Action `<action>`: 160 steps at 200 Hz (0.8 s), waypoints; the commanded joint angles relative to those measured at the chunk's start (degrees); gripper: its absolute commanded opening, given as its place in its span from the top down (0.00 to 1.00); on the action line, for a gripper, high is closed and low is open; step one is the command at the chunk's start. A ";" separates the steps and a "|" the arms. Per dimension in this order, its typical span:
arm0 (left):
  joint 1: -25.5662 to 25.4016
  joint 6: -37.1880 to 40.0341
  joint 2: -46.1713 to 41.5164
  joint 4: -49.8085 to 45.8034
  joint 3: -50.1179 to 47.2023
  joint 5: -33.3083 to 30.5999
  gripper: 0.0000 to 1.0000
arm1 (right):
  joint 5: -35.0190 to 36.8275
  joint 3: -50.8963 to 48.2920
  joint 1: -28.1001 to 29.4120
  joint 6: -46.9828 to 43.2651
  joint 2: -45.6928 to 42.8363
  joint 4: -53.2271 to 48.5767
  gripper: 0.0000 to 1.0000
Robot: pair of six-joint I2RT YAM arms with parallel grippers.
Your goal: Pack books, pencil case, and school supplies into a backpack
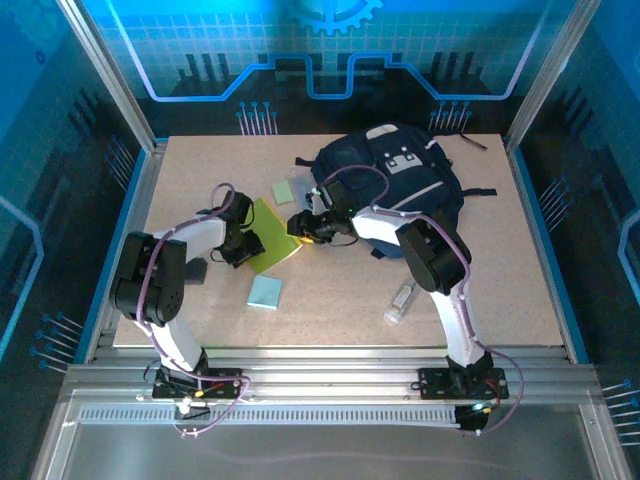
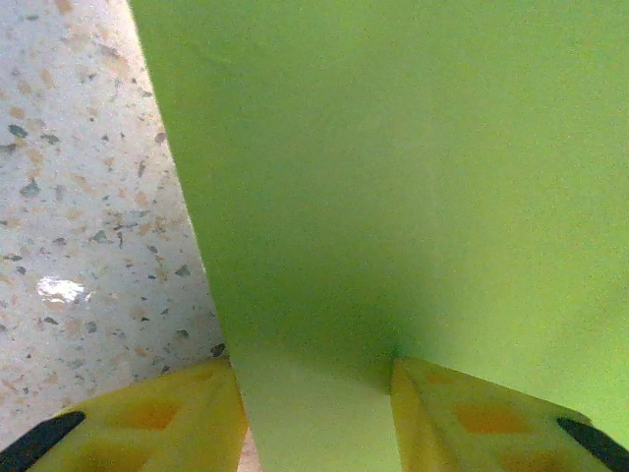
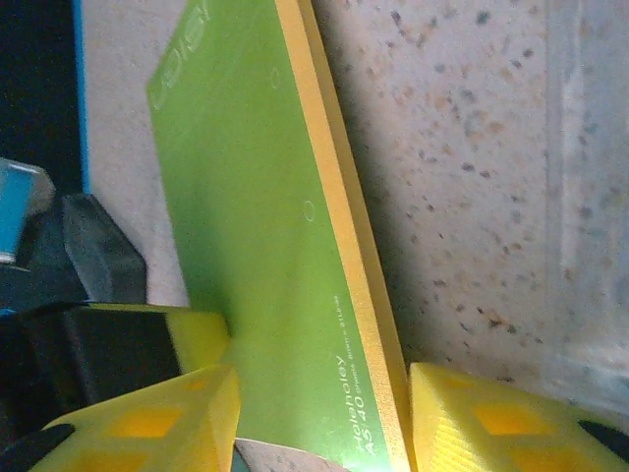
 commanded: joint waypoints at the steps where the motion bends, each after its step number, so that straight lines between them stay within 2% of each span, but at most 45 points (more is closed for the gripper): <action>1: -1.91 -0.96 5.08 4.55 -2.22 6.52 0.57 | -10.48 -0.82 2.81 3.86 -1.47 8.39 0.51; 51: -2.02 -1.15 5.38 4.81 -1.74 6.52 0.56 | -8.65 -1.63 3.71 1.06 -2.33 4.54 0.57; 82: -2.03 -1.44 5.03 5.08 -2.01 6.39 0.56 | -3.70 -0.66 5.34 -2.28 -1.44 -0.97 0.58; 127: -2.06 -1.79 4.64 5.47 -2.46 6.47 0.55 | -1.15 2.17 6.07 -3.96 1.08 -3.22 0.63; 160: -2.04 -2.23 4.63 6.02 -2.83 6.64 0.55 | 2.92 7.33 7.62 -9.94 3.30 -12.24 0.68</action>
